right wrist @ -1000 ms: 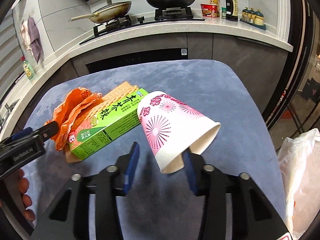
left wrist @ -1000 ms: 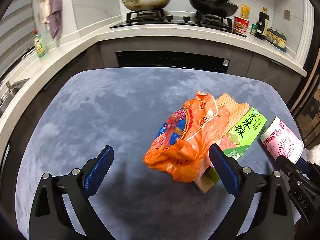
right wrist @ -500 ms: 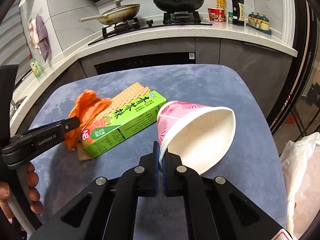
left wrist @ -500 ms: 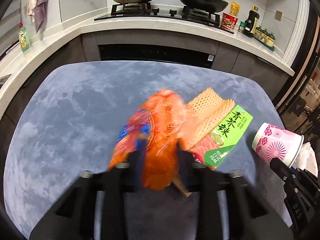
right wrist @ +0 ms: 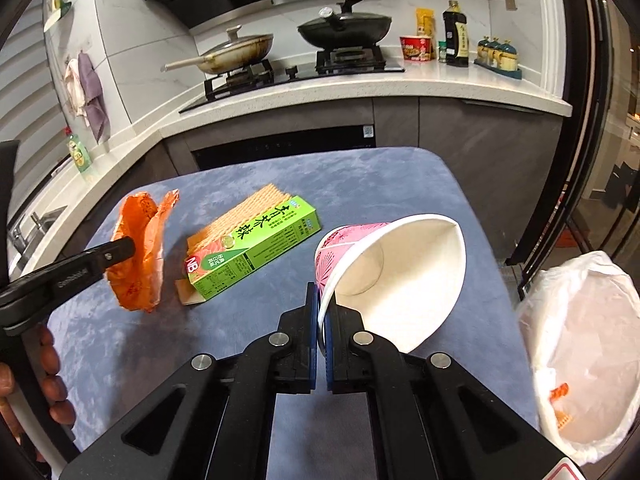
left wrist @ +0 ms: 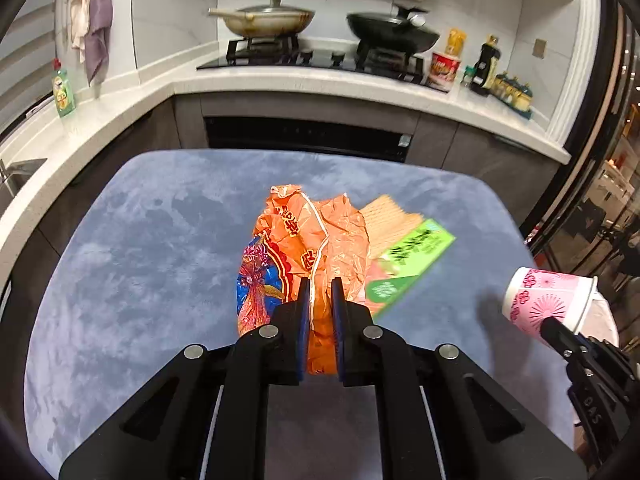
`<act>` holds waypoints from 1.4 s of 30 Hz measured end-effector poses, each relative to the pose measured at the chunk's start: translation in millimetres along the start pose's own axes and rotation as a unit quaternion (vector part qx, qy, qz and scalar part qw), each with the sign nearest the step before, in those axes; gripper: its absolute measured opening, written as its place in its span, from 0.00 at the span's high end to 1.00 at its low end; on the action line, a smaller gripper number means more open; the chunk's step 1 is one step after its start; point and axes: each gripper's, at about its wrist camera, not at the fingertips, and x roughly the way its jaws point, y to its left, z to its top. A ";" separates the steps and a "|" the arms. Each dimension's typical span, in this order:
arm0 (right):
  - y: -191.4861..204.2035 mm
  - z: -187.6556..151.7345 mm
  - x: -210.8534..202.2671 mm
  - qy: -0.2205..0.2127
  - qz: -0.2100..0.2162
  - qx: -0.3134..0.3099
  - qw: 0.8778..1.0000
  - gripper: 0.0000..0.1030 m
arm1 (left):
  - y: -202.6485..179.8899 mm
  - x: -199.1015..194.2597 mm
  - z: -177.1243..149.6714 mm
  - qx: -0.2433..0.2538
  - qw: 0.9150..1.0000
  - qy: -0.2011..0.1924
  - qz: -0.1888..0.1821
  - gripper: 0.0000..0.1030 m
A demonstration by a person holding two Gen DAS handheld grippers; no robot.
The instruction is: Collect trash
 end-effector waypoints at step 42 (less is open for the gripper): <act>-206.2 -62.3 -147.1 -0.064 -0.099 0.131 0.984 0.97 | -277.0 -98.9 -70.7 0.173 0.976 -0.019 -0.131 0.91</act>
